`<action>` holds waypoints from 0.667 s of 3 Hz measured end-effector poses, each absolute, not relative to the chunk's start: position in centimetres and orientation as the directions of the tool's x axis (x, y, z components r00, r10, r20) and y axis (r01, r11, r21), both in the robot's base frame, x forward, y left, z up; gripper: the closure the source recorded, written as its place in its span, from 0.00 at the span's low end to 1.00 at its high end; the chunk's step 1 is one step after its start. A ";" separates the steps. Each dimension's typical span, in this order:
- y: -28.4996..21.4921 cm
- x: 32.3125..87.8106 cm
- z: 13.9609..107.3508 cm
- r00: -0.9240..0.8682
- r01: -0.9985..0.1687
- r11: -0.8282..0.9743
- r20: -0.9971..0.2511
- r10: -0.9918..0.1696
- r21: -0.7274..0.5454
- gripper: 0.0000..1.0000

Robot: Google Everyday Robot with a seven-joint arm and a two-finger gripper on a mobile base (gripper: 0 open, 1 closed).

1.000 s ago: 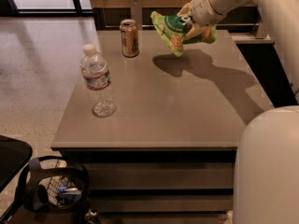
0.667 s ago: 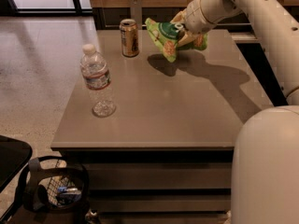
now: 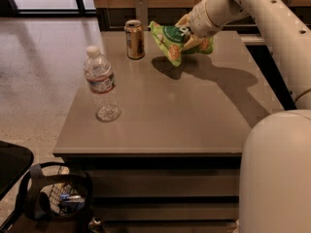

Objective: Move green rice chip bag near orange can

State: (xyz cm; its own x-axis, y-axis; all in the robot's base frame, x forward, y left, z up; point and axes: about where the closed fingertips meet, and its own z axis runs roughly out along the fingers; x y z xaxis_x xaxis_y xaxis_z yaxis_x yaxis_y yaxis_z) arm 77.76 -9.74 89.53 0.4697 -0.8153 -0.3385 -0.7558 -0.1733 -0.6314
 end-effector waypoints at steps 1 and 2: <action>-9.5 77.8 89.2 0.471 -0.758 -0.176 -0.341 -0.813 -0.628 0.41; -9.2 77.9 88.9 0.473 -0.760 -0.179 -0.343 -0.812 -0.625 0.17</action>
Offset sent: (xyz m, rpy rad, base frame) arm 0.0005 0.0024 -0.0028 0.0002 0.0041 0.0034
